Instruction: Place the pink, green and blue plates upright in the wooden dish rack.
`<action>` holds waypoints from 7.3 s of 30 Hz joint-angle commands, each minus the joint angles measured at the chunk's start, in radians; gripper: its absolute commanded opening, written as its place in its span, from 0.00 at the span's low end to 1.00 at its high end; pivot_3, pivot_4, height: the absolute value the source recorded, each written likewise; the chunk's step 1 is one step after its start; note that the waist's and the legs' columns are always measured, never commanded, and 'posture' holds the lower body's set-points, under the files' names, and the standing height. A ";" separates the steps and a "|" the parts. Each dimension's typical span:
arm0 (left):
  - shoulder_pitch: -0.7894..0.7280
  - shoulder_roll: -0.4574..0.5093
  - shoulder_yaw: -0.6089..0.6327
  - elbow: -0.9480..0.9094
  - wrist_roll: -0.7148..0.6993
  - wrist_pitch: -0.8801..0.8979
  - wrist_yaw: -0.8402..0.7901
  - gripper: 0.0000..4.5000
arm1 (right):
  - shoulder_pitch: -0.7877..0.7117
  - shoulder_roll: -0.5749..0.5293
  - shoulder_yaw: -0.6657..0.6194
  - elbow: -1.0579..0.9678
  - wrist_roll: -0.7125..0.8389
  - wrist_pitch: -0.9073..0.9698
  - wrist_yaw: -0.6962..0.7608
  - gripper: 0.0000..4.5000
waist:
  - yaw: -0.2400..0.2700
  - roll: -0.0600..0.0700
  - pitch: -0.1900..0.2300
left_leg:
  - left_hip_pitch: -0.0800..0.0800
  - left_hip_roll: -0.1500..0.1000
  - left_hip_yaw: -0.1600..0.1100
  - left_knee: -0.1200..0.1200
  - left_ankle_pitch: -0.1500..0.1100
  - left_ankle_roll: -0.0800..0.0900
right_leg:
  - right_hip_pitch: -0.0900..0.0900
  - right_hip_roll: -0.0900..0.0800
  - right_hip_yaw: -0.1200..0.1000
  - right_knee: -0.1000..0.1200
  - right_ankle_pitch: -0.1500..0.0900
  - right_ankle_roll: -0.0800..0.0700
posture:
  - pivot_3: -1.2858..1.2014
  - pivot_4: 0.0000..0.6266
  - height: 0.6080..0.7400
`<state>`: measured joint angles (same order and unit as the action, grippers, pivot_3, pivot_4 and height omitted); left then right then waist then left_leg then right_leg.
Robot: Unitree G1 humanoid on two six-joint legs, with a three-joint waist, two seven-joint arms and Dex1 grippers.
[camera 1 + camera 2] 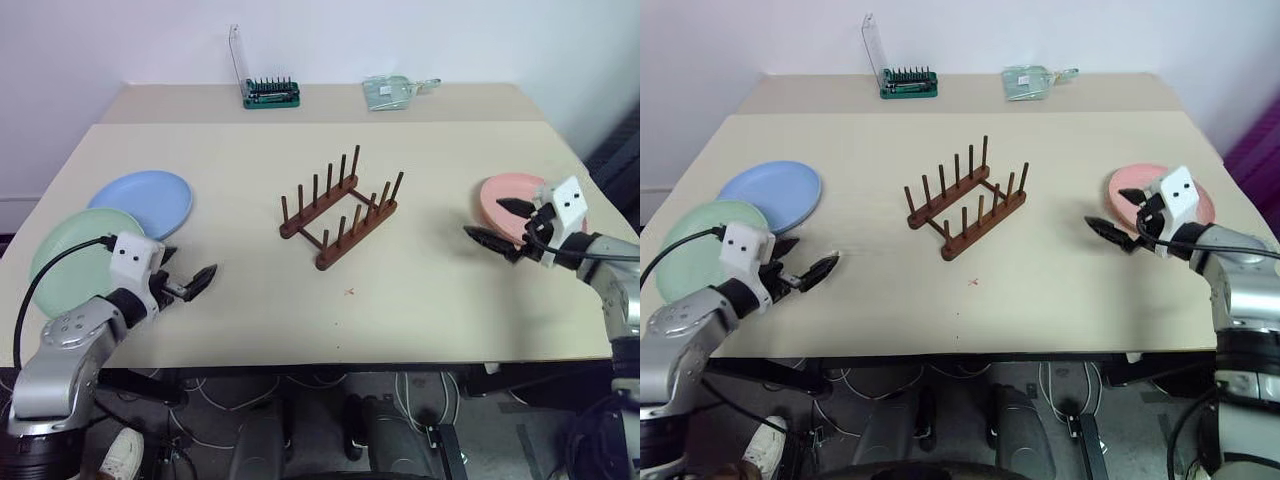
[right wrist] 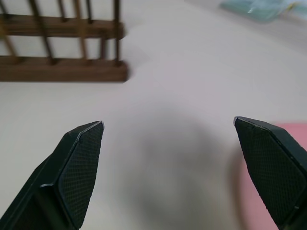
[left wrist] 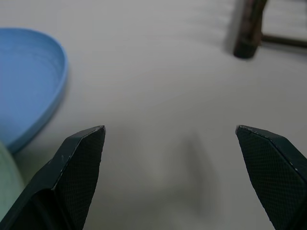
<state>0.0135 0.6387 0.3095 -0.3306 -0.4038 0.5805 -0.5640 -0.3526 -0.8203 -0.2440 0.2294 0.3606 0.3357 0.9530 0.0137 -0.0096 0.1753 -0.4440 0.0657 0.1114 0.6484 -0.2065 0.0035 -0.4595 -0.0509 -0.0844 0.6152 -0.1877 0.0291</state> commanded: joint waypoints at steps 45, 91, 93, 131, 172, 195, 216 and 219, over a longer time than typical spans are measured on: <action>-0.409 -0.427 -0.606 0.393 0.308 -0.143 0.009 0.39 | 0.091 0.204 0.065 -0.334 -0.011 0.046 -0.254 1.00 | 0.001 0.002 -0.002 | 0.000 -0.003 -0.002 0.002 0.002 0.003 | 0.003 0.000 0.000 0.000 0.000 0.001 | 0.52 0.24 0.92; -0.426 -0.237 -0.705 0.291 0.334 -0.248 -0.444 0.01 | 0.274 0.051 0.137 -0.351 -0.151 0.074 -0.230 0.00 | 0.003 0.001 -0.002 | 0.000 -0.003 -0.003 0.002 0.002 0.003 | 0.003 -0.001 0.000 0.000 0.000 0.001 | 0.52 0.24 0.92; -0.432 -0.267 -0.714 0.290 0.343 -0.233 -0.410 0.01 | 0.257 0.059 0.154 -0.324 -0.170 0.056 -0.233 0.00 | 0.001 0.001 -0.002 | 0.000 -0.003 -0.003 0.003 0.002 0.003 | 0.003 -0.001 0.000 -0.001 0.000 0.001 | 0.52 0.24 0.92; -0.654 -0.452 -0.631 0.842 0.521 -0.375 0.122 0.01 | -0.198 0.234 0.288 0.250 -0.412 -0.248 -0.363 0.00 | -0.025 -0.004 -0.007 | 0.006 -0.002 -0.004 0.002 0.002 0.003 | 0.009 0.002 0.000 0.001 0.000 0.000 | 0.52 0.24 0.92; -0.522 -0.378 -0.589 0.263 0.196 -0.260 -0.257 0.00 | -0.341 -0.003 0.160 0.289 -0.403 -0.355 -0.381 0.01 | -0.027 0.001 -0.004 | 0.001 -0.004 -0.002 0.002 0.002 0.004 | 0.001 0.003 0.004 0.002 0.001 0.004 | 0.52 0.24 0.92; -0.501 -0.338 -0.544 0.222 0.163 -0.247 -0.257 0.00 | -0.525 0.225 -0.137 -0.077 0.539 0.568 -0.378 0.01 | -0.002 0.001 -0.004 | 0.000 -0.002 -0.002 0.002 0.002 0.004 | 0.000 0.002 0.002 0.004 0.002 -0.003 | 0.52 0.24 0.92; -0.481 -0.343 -0.538 0.200 0.157 -0.226 -0.234 0.00 | -0.608 0.211 -0.129 0.159 0.326 0.349 -0.377 0.63 | -0.003 0.001 -0.004 | 0.000 -0.003 -0.002 0.002 0.002 0.004 | 0.000 0.002 0.002 0.004 0.000 0.001 | 0.52 0.24 0.92; -0.482 -0.350 -0.511 0.197 0.140 -0.201 -0.209 0.00 | -0.605 0.182 -0.110 0.157 0.223 0.212 -0.398 0.63 | -0.001 0.001 -0.004 | 0.000 -0.003 -0.002 0.002 0.002 0.004 | 0.000 0.002 0.002 0.004 0.000 0.001 | 0.52 0.24 0.92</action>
<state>-0.4646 0.2962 -0.2386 -0.0919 -0.2345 0.3686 -0.7915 -0.9260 -0.6029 -0.3477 0.4104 0.6322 0.6361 0.5633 0.0125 -0.0087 0.1711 -0.4446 0.0630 0.1093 0.6503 -0.2046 0.0072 -0.4598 -0.0485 -0.0826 0.6194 -0.1878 0.0298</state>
